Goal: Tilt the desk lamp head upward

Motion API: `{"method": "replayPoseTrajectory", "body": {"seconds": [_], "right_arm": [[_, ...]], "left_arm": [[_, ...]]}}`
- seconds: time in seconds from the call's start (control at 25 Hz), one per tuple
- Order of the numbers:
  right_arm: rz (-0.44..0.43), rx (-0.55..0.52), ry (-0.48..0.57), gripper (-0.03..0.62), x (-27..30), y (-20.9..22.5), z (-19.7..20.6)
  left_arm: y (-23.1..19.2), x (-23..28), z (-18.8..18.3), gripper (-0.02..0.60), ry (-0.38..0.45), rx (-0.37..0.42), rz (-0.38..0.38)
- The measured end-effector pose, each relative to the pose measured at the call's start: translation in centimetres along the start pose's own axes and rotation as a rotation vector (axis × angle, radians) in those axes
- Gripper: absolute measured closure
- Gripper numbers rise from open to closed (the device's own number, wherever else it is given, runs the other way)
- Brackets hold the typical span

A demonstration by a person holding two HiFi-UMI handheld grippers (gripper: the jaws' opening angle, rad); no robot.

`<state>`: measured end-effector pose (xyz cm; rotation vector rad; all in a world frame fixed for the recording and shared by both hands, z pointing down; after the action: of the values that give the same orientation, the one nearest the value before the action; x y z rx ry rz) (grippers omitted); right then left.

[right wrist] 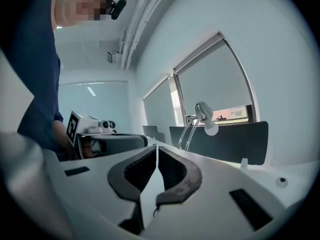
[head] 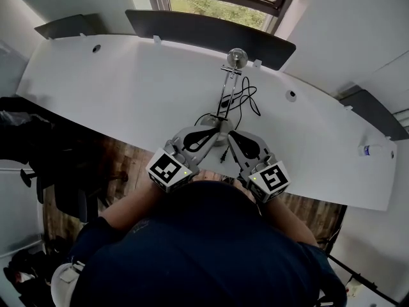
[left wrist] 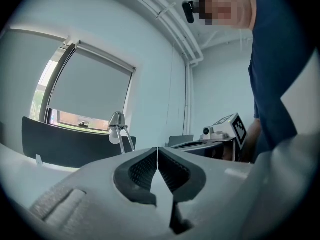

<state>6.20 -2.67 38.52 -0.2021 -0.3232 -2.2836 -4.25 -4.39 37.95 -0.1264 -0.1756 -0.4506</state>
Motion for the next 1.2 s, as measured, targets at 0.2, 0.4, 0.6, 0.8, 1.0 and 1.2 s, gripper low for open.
{"method": "replayPoseTrajectory", "body": {"seconds": [0.2, 0.4, 0.6, 0.8, 1.0, 1.2], "right_arm": [[-0.035, 0.011, 0.023, 0.583, -0.2, -0.6, 0.6], [-0.041, 0.033, 0.013, 0.583, -0.1, -0.7, 1.1], [-0.028, 0.025, 0.025, 0.583, -0.2, -0.5, 1.6], [-0.024, 0.032, 0.02, 0.583, -0.3, -0.6, 1.5], [-0.026, 0.044, 0.014, 0.583, -0.3, -1.0, 1.2], [-0.042, 0.035, 0.015, 0.583, -0.2, -1.3, 0.8]], "left_arm": [[0.6, 0.1, 0.5, 0.574, -0.004, 0.012, 0.002], [1.0, 0.3, 1.2, 0.574, -0.011, 0.01, 0.009], [1.0, 0.3, 0.9, 0.574, -0.008, 0.018, 0.009], [1.1, 0.2, 1.1, 0.574, -0.003, 0.014, 0.012], [1.0, 0.0, 0.8, 0.574, -0.005, 0.023, 0.003], [1.0, -0.1, 1.0, 0.574, -0.003, 0.012, 0.003]]}}
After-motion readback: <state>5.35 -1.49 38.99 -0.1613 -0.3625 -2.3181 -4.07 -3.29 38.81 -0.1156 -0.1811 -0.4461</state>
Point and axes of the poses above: the fingertips, and each gripper's own axes: x forward along the fingers, y to its right, z out of its underside, the point moved 5 cm from there along -x, backward along the fingers, and after that the axes turned 7 degrees about -y, right-handed, at the moved point
